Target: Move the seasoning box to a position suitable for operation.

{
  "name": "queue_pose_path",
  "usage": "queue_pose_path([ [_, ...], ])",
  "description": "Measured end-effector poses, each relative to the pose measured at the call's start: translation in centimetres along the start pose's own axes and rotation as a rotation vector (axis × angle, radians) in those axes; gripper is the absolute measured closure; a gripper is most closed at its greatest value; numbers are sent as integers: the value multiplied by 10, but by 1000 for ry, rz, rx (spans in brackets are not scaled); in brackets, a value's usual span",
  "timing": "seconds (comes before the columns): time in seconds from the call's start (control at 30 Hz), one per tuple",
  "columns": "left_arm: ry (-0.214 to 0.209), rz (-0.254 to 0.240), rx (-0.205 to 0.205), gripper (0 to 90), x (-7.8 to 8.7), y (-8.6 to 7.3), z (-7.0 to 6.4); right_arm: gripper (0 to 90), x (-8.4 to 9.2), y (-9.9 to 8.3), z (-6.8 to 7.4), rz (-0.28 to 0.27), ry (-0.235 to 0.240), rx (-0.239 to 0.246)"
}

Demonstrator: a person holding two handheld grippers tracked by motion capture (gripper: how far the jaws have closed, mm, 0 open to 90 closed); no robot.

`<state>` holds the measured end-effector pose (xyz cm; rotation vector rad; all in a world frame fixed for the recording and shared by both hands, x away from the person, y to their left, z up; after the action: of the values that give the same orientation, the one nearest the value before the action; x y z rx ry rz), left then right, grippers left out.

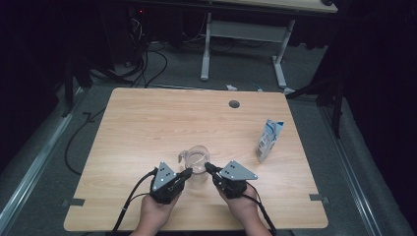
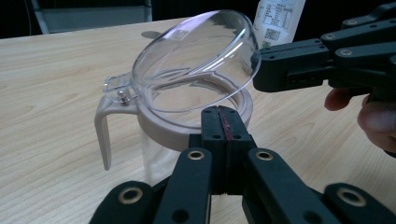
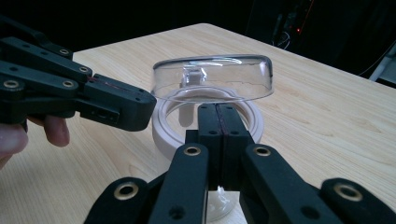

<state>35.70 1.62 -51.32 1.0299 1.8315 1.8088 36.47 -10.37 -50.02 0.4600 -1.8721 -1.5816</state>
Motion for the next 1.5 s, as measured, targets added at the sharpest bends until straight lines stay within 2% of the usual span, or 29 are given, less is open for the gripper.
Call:
queue_pose_path([
  [0.1,-3,-5,13,899,-2,0,-1,897,1,0,-1,-4,-1,-3],
  [0.9,0,-34,21,899,0,5,-1,898,-9,-7,-6,9,2,-32],
  [1.5,42,-59,45,899,2,12,12,899,-9,-9,-7,-6,11,-32],
])
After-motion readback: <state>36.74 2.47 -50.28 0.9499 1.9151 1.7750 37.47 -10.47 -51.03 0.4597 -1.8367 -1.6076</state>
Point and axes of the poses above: each handheld gripper's, and its own axes: x roughly backward along the jaws, y roughly out of its top, z roughly to its left, the point moved 8 cm from there along -x, roughly forward along the jaws, and after that the axes turned 8 degrees about -z, right-handed, at the moved point
